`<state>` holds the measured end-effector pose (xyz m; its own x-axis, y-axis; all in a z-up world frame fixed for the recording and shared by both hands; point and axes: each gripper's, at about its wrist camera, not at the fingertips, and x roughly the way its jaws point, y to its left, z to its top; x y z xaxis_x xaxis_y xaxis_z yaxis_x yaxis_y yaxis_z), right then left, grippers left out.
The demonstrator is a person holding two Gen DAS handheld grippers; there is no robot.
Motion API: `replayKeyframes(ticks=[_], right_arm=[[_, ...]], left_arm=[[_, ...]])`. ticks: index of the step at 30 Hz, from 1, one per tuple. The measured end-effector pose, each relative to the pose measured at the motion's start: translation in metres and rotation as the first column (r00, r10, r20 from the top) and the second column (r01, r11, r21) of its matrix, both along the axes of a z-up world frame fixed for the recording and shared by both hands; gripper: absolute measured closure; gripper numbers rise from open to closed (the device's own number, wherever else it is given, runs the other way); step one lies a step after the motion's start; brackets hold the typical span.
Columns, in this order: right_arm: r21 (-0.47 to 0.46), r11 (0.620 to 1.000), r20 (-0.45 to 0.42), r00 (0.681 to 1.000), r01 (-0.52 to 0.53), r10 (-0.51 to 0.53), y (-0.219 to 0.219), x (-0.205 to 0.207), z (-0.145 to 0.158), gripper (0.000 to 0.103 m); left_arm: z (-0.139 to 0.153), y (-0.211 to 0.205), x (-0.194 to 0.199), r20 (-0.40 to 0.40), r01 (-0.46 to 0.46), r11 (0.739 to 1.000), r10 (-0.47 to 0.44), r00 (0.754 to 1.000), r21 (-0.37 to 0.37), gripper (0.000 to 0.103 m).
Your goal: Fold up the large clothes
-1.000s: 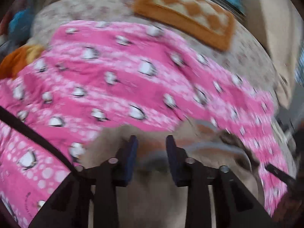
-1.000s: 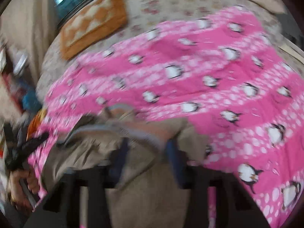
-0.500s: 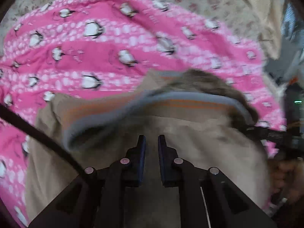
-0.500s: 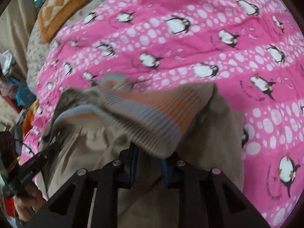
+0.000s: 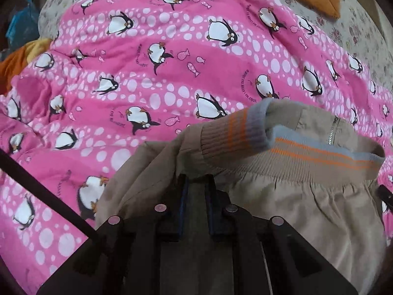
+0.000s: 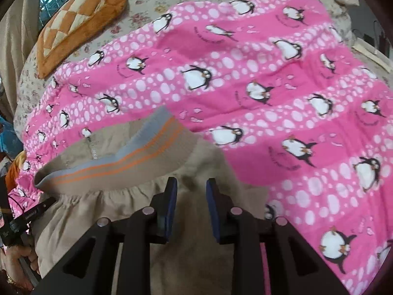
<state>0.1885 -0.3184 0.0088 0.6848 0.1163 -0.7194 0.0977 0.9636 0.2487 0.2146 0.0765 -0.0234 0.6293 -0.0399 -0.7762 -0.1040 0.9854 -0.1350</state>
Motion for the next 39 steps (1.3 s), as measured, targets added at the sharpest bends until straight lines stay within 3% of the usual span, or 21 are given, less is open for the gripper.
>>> replayKeyframes(ticks=[4,7,10,13,15,18,20,24,29,32,35,37,39], right_arm=[[-0.065,0.996,0.079,0.995,-0.063,0.068,0.015,-0.024,0.025,0.074],[-0.135,0.985,0.110,0.986,-0.110,0.125,0.037,-0.026,0.031,0.054],[-0.128,0.983,0.104,0.984,-0.132,0.146,0.048,-0.007,0.031,0.054],[-0.056,0.984,0.037,0.984,-0.171,0.173,0.048,0.027,0.022,0.053],[-0.050,0.990,0.012,0.991,-0.134,0.135,0.041,0.046,0.011,0.053],[-0.021,0.996,-0.092,0.992,-0.090,0.088,0.028,0.075,-0.021,0.052],[0.005,0.997,-0.202,0.976,-0.083,0.082,0.023,0.091,-0.047,0.039],[0.066,0.994,-0.219,0.970,-0.090,0.103,0.012,0.099,-0.059,0.027],[0.063,0.997,-0.177,0.983,-0.035,0.045,0.002,0.084,-0.038,0.027],[0.052,0.998,-0.063,0.997,-0.040,0.043,0.004,0.057,0.001,0.027],[0.023,0.994,0.040,0.993,-0.110,0.109,0.022,0.016,0.038,0.027],[-0.032,0.979,0.081,0.976,-0.202,0.204,0.046,-0.014,0.046,0.024],[-0.091,0.960,0.093,0.958,-0.263,0.272,0.067,-0.039,0.040,0.022]], left_arm=[[0.020,-0.003,-0.007,0.069,0.014,1.000,-0.013,0.998,-0.016,0.103],[0.041,-0.010,0.001,0.134,0.054,0.997,-0.046,0.990,-0.059,0.090],[0.039,-0.015,0.023,0.084,0.061,0.992,-0.052,0.995,-0.115,0.090],[0.029,-0.014,0.043,0.051,0.021,0.990,-0.014,0.999,-0.141,0.090],[0.023,-0.008,0.049,0.034,-0.035,0.991,0.040,0.999,-0.132,0.090],[-0.001,-0.002,0.061,-0.034,-0.088,0.994,0.087,0.996,-0.059,0.090],[-0.019,0.001,0.068,-0.085,-0.090,0.994,0.084,0.993,-0.068,0.090],[-0.021,-0.002,0.072,-0.084,-0.089,0.995,0.085,0.993,-0.051,0.088],[-0.007,0.007,0.057,-0.038,-0.091,0.986,0.086,0.996,-0.140,0.087],[0.022,0.011,0.032,0.053,-0.077,0.982,0.087,0.995,-0.171,0.087],[0.048,0.004,0.000,0.133,-0.013,0.989,0.033,0.991,-0.148,0.086],[0.051,-0.002,-0.017,0.121,0.021,0.991,-0.005,0.993,-0.133,0.084],[0.043,-0.008,-0.039,0.069,0.053,0.983,-0.041,0.997,-0.174,0.084]])
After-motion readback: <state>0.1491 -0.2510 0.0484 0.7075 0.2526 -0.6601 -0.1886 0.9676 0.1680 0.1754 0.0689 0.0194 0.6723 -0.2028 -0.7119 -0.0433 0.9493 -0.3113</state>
